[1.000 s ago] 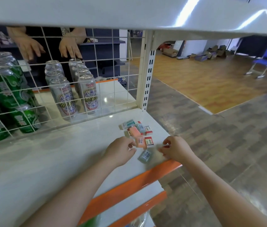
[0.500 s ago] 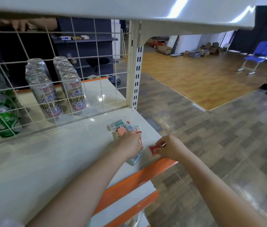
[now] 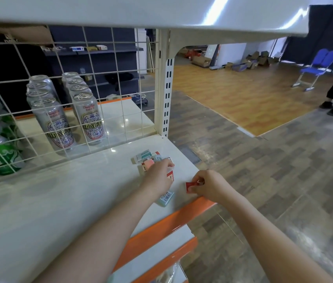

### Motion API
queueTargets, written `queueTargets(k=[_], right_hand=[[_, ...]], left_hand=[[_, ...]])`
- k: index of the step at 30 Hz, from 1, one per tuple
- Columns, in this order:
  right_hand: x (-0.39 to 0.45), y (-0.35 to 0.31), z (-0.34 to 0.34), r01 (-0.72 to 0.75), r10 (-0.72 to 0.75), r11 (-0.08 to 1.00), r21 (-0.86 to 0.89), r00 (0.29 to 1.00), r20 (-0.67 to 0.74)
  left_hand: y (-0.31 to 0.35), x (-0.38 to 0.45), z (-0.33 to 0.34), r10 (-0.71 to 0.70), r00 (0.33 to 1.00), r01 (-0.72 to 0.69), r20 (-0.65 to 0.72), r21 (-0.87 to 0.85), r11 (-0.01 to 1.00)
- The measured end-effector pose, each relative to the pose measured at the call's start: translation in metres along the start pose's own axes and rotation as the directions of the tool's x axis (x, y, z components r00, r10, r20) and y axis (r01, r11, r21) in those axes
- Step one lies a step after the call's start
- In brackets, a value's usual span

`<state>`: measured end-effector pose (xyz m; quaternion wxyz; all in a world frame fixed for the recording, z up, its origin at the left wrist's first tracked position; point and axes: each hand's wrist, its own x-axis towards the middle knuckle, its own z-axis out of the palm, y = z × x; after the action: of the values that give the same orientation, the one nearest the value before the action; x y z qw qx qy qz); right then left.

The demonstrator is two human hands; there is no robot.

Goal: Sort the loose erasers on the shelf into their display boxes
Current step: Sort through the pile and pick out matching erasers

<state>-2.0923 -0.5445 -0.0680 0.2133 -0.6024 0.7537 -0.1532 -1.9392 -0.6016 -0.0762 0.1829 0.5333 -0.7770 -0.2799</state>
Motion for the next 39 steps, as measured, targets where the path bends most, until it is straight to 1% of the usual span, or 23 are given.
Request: queueTargets(k=[5, 8, 10, 15, 18, 21, 24, 25, 28, 29, 33, 35, 39], right_hand=[[-0.005, -0.003, -0.001, 0.022, -0.022, 1.000, -0.003, 1.000, 0.012], [-0.008, -0.013, 0.000, 0.060, -0.060, 0.998, 0.000, 0.998, -0.033], [-0.010, -0.023, 0.002, 0.099, -0.099, 0.995, 0.004, 0.993, -0.059], [-0.017, -0.062, 0.018, 0.180, -0.177, 0.983, 0.033, 0.982, -0.067], [-0.022, -0.085, 0.035, 0.237, -0.230, 0.969, 0.073, 0.969, -0.086], [-0.029, -0.102, 0.055, 0.290, -0.286, 0.956, 0.041, 0.955, -0.081], [-0.034, -0.108, 0.071, 0.332, -0.331, 0.943, 0.016, 0.942, -0.056], [-0.036, -0.109, 0.074, 0.334, -0.333, 0.942, 0.020, 0.942, -0.051], [-0.040, -0.108, 0.077, 0.327, -0.326, 0.945, 0.030, 0.945, -0.027], [-0.041, -0.108, 0.077, 0.321, -0.321, 0.946, 0.032, 0.947, -0.022], [-0.042, -0.108, 0.075, 0.280, -0.280, 0.958, 0.066, 0.960, -0.004], [-0.041, -0.108, 0.072, 0.255, -0.257, 0.965, 0.065, 0.966, 0.028], [-0.039, -0.109, 0.071, 0.195, -0.197, 0.980, 0.031, 0.976, 0.096]], left_hand=[[-0.003, -0.011, -0.021, 0.032, 0.997, -0.036, -0.073, -0.054, 0.998], [-0.011, -0.020, -0.043, 0.066, 0.996, -0.066, -0.064, -0.002, 0.998], [-0.021, -0.027, -0.058, 0.069, 0.997, -0.067, -0.029, 0.043, 0.997], [-0.057, -0.050, -0.089, -0.066, 0.998, 0.063, 0.012, 0.144, 0.988], [-0.074, -0.064, -0.103, -0.132, 0.991, 0.126, 0.028, 0.153, 0.980], [-0.087, -0.075, -0.111, -0.157, 0.987, 0.150, 0.042, 0.138, 0.979], [-0.097, -0.082, -0.114, -0.144, 0.989, 0.139, 0.028, 0.120, 0.983], [-0.100, -0.083, -0.113, -0.151, 0.988, 0.149, 0.019, 0.080, 0.986], [-0.107, -0.089, -0.109, -0.219, 0.976, 0.218, -0.003, -0.116, 0.969], [-0.109, -0.092, -0.108, -0.234, 0.972, 0.230, -0.009, -0.142, 0.963], [-0.118, -0.100, -0.100, -0.204, 0.979, 0.201, -0.016, -0.122, 0.972], [-0.121, -0.102, -0.097, -0.183, 0.983, 0.179, -0.022, -0.126, 0.976], [-0.125, -0.108, -0.098, -0.148, 0.988, 0.147, -0.030, -0.035, 0.988]])
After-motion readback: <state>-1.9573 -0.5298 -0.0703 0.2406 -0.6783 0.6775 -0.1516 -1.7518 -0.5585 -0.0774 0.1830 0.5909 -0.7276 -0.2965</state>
